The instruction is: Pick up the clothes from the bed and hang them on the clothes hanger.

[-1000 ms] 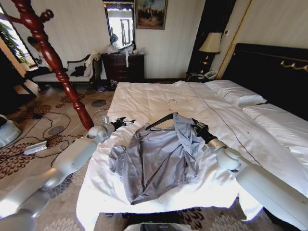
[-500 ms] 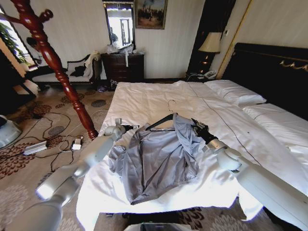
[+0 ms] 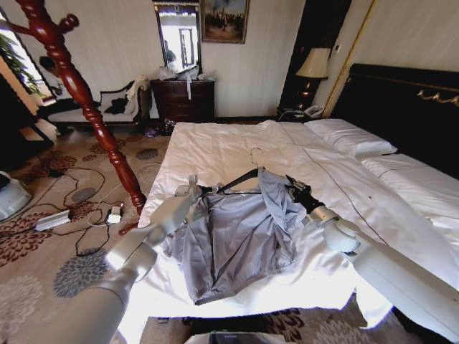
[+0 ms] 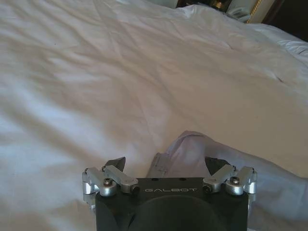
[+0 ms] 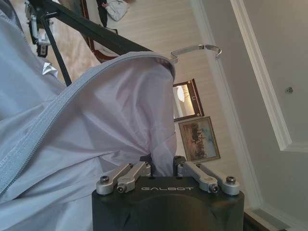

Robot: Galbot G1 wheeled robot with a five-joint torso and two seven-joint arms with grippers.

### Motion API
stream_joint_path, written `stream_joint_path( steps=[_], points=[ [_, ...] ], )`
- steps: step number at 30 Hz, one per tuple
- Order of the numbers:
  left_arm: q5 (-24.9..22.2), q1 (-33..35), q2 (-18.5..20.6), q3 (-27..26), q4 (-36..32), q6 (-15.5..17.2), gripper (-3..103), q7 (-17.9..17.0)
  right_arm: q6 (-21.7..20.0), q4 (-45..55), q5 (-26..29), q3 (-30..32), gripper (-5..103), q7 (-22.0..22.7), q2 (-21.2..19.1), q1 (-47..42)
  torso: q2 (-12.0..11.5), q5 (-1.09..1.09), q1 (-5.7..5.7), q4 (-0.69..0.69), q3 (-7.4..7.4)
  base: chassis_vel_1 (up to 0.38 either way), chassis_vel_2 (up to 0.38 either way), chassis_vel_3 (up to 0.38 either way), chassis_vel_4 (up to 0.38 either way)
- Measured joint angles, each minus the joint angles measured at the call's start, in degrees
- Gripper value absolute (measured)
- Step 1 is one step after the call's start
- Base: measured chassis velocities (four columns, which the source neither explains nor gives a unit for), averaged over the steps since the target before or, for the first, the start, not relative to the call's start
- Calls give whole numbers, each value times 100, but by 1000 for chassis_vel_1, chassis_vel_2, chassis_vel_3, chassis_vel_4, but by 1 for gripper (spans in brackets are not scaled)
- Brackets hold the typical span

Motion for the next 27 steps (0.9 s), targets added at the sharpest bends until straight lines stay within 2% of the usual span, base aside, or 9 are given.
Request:
stream_joint_path(
  steps=[4,10,13,14,15,19,21,26,27],
  points=[
    [208,-51,-132,-184,253,-2,89,37,-19,40,30,20,18,15,-30,0,0,-1,-1,0,0,0,0,0,0],
    [648,-23,-264,-469,520,-27,70,119,-32,76,71,33,18,28,-51,0,0,-1,-1,1,0,0,0,0,0],
    [696,4,-280,-514,529,-46,66,151,-35,81,72,32,18,28,-46,0,0,-1,-1,0,0,0,0,0,0],
    [710,36,-284,-522,505,-53,59,186,-35,82,72,28,18,28,-40,-7,0,-1,-1,0,0,0,0,0,0],
    [710,36,-284,-522,505,-53,59,186,-35,82,72,28,18,28,-40,-7,0,-1,-1,0,0,0,0,0,0],
    [737,111,-305,-502,452,-62,37,252,-41,83,70,22,18,33,-21,-12,0,-1,-1,0,0,0,0,0,0],
    [754,127,-307,-501,447,-66,37,253,-43,85,71,22,18,36,-22,-12,0,-1,-1,-1,0,0,0,0,0],
    [779,181,-287,-493,379,-85,15,256,-47,92,75,31,18,47,-44,-27,0,-2,-1,-1,0,0,0,0,0],
    [776,183,-279,-492,367,-86,15,254,-47,92,75,33,18,49,-45,-32,0,-2,-1,-1,0,0,0,0,0]
  ],
)
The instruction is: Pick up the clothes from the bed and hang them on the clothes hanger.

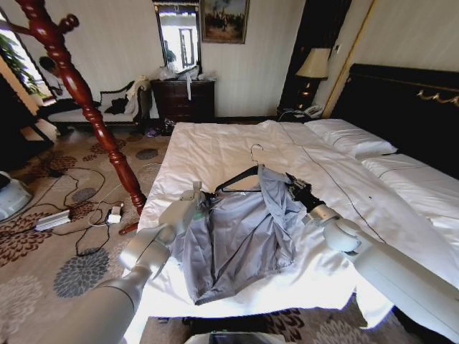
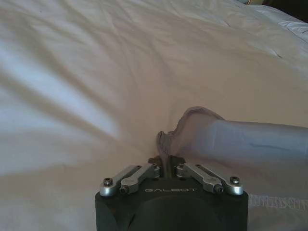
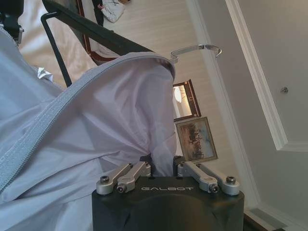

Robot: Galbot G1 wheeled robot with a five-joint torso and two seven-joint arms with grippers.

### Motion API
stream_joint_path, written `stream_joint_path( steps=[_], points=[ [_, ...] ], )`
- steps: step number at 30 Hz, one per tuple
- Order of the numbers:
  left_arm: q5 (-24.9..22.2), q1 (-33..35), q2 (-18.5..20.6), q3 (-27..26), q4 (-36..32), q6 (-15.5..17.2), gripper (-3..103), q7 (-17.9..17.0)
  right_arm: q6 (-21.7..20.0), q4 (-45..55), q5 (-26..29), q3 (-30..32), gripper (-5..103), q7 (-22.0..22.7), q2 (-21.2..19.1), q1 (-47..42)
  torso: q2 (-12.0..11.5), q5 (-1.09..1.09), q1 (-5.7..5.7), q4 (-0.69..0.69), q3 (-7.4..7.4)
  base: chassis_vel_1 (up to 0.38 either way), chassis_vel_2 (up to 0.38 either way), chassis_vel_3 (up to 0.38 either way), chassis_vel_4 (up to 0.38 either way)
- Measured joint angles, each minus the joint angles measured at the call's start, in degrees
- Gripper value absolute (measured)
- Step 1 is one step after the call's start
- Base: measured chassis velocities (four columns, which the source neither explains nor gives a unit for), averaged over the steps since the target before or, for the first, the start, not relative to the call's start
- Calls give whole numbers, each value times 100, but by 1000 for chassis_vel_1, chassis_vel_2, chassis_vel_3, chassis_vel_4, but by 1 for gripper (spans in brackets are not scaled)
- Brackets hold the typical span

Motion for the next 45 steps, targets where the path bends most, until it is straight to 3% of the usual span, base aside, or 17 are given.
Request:
stream_joint_path(
  steps=[1,6,13,16,18,19,21,23,28,45],
  points=[
    [-5,1,16,1,-23,-1,5,-8,0,-3,0,1,18,2,1,-4,0,0,0,0,0,0,0,0,0],
    [-89,57,111,16,-197,-4,0,-110,-15,-22,2,0,18,11,33,-5,0,0,0,0,0,0,0,0,0],
    [-471,230,414,151,-741,-3,0,-327,-17,-55,3,-2,18,15,47,-23,0,0,0,0,0,0,0,0,0],
    [-946,342,854,316,-1393,2,0,-507,-15,-119,13,-2,18,19,63,-32,0,0,0,0,0,0,0,0,0],
    [-991,354,906,337,-1467,4,0,-536,-16,-124,16,-1,18,19,67,-32,0,-1,0,0,0,0,0,0,0],
    [-1167,431,1200,433,-1905,29,0,-632,-14,-146,22,-6,18,19,84,-27,0,-1,0,1,0,0,0,0,0],
    [-1220,456,1290,459,-2048,36,0,-660,-14,-159,22,-10,18,19,92,-22,0,-1,0,2,0,0,0,0,0],
    [-1467,556,1696,582,-2693,82,0,-782,-8,-198,21,-24,18,19,118,-6,0,-1,0,3,0,0,0,0,0],
    [-1756,656,2156,799,-3517,112,0,-888,-7,-221,22,-57,18,10,137,16,0,-1,0,0,0,0,0,0,0],
    [-2338,493,2941,1359,-5348,264,0,-1291,-110,-244,149,-193,18,-31,312,122,1,0,0,1,0,0,0,0,0]
  ],
)
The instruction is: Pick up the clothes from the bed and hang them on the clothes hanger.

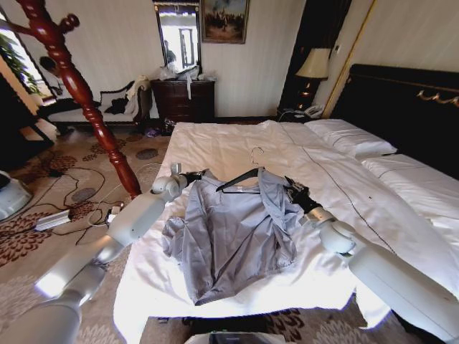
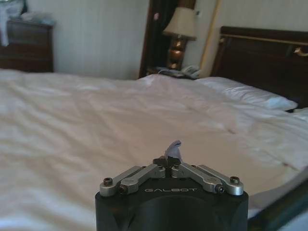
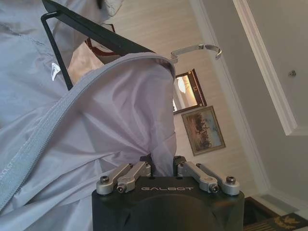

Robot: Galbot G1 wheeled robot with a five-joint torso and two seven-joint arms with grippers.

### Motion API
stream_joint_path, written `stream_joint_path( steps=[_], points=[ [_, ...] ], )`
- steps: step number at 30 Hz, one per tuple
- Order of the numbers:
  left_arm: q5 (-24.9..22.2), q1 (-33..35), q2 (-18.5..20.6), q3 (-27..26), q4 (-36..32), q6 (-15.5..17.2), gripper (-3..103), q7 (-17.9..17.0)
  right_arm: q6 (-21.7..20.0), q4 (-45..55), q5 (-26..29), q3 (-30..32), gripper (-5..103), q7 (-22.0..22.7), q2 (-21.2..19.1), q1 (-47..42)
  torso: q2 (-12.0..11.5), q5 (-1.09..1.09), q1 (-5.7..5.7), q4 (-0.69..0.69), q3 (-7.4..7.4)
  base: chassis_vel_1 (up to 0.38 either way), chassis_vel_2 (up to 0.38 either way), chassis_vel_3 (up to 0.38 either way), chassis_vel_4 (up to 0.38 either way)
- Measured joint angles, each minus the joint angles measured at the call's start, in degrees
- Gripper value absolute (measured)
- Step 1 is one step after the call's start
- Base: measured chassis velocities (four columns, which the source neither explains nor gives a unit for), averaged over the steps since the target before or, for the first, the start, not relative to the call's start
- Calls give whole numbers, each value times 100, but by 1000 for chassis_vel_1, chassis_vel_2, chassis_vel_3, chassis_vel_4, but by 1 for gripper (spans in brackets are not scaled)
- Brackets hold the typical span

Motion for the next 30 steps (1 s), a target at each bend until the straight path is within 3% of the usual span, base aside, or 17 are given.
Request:
stream_joint_path(
  steps=[8,13,23,30],
  points=[
    [-245,-97,416,242,-1010,42,0,-213,-113,111,238,-35,18,-4,12,18,0,0,0,1,0,0,0,0,0],
    [-404,-429,536,476,-1183,51,0,-277,-162,181,361,-84,18,-9,93,108,0,0,0,1,0,0,0,0,0],
    [-593,-1297,339,1042,-1396,116,0,-327,-281,277,709,-115,18,-83,34,320,0,2,0,-1,0,0,0,0,0],
    [-488,-1840,94,1345,-1129,40,0,-234,-458,474,1182,-218,18,-197,-98,790,0,0,0,0,0,0,0,0,0]
  ],
)
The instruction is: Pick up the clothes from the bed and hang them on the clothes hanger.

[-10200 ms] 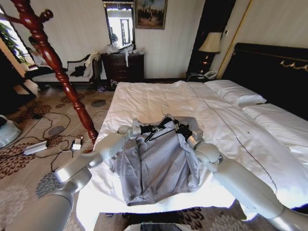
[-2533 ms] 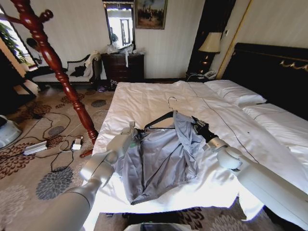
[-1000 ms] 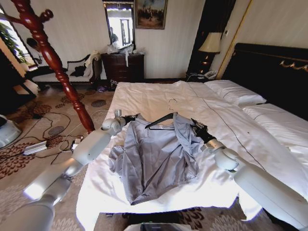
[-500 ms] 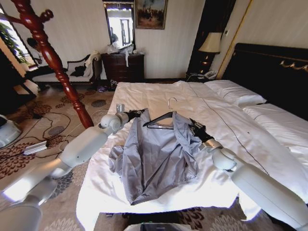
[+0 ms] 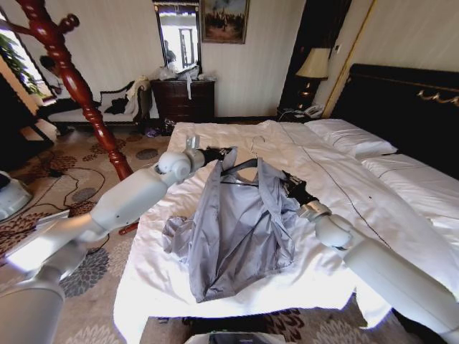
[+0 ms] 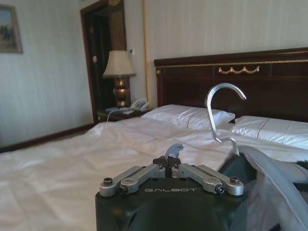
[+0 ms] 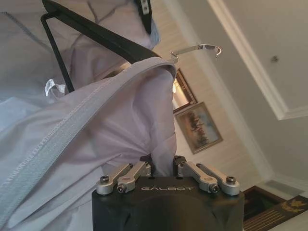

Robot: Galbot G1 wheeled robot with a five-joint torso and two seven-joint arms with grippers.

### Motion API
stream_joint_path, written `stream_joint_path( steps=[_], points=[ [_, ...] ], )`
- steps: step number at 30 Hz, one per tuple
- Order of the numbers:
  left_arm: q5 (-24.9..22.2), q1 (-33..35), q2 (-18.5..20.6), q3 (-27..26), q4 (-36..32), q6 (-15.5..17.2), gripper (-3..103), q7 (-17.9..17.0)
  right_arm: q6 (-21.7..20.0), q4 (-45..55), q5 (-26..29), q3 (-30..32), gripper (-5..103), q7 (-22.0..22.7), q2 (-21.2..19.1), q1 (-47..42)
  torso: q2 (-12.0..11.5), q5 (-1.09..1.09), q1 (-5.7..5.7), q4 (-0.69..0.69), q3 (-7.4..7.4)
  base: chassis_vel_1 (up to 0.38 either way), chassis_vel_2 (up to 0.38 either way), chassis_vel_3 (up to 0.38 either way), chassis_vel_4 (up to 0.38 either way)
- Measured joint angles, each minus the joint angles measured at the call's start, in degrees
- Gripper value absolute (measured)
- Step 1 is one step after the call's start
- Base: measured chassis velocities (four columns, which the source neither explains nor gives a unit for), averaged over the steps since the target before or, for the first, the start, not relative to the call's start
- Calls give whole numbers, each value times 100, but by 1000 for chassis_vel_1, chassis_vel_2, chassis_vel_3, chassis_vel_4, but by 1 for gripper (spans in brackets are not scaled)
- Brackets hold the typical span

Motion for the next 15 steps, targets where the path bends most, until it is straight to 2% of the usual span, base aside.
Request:
stream_joint_path(
  steps=[2,4,8,9,13,15],
  points=[
    [5,-220,-100,125,36,-43,0,54,-50,-32,134,-80,18,-8,11,280,0,0,1,3,0,0,0,0,0],
    [4,-459,-225,290,41,-78,0,136,-83,-95,316,-113,18,-28,4,517,0,0,1,-1,0,0,0,0,0],
    [5,-615,-260,389,43,-109,0,193,-87,-90,528,-140,18,-103,-36,674,0,2,1,-4,0,0,0,0,0],
    [8,-758,-258,512,116,-174,0,262,-87,-75,628,-203,18,-116,-42,821,0,0,1,-2,0,0,0,0,0],
    [12,-1011,-267,692,246,-302,0,345,-109,-87,717,-356,18,-65,47,1085,0,-1,1,4,0,0,0,0,0],
    [1,-1277,-325,821,288,-406,0,445,-183,-134,833,-588,18,-54,175,1400,0,0,1,0,0,0,0,0,0]
  ],
)
